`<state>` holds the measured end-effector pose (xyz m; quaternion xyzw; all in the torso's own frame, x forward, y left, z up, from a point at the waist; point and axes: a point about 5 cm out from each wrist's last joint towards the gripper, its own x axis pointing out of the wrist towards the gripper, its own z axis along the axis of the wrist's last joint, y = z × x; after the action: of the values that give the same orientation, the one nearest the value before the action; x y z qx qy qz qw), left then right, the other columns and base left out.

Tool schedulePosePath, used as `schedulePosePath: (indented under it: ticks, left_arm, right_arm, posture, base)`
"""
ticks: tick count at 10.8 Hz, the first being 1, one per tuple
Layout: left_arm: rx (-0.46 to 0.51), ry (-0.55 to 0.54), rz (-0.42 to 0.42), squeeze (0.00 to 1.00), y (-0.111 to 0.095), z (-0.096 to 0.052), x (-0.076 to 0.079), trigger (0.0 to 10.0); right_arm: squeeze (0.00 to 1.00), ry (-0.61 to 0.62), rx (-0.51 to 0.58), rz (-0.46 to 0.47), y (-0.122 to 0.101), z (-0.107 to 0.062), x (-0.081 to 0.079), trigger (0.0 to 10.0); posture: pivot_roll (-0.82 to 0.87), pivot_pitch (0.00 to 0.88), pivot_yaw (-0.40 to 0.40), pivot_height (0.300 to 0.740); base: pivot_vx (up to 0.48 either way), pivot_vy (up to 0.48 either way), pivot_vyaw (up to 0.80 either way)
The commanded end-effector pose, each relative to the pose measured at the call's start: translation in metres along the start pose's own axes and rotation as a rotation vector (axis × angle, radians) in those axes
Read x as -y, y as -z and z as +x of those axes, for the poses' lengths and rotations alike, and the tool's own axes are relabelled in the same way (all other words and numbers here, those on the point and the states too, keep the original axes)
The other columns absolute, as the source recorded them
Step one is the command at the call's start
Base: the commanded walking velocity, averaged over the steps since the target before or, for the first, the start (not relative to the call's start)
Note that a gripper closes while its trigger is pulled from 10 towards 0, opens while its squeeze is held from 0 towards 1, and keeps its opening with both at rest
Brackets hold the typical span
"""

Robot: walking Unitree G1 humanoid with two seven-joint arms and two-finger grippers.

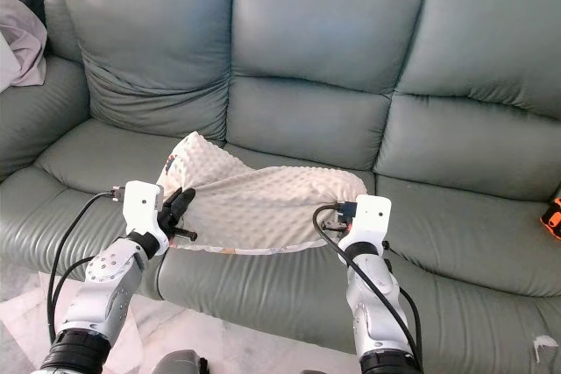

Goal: Move the pillow to the sofa

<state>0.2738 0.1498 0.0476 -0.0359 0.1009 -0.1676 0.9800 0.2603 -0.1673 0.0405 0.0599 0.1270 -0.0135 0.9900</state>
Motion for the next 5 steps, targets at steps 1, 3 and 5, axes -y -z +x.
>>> schedulePosePath:
  ticks: [1, 3, 5]
  left_arm:
    - [0.001, 0.000, 0.008, 0.00, -0.0030, 0.0021, -0.0009, 10.0]
    - [0.000, -0.002, 0.007, 0.00, -0.0030, 0.0025, -0.0004, 10.0]
    - [0.005, -0.004, 0.003, 0.00, -0.0041, 0.0029, -0.0001, 10.0]
  right_arm:
    - [0.00, -0.007, 0.039, 0.001, -0.0081, 0.0003, -0.0018, 10.0]
    - [0.00, -0.007, 0.040, -0.001, -0.0084, 0.0006, -0.0014, 10.0]
    - [0.00, -0.008, 0.045, -0.001, -0.0088, 0.0006, -0.0018, 10.0]
  posture:
    - [-0.04, 0.000, 0.012, 0.696]
    - [-0.04, 0.000, 0.012, 0.661]
    - [-0.04, 0.000, 0.014, 0.647]
  base:
    - [0.000, 0.000, 0.00]
    - [0.000, 0.000, 0.00]
    - [0.000, 0.000, 0.00]
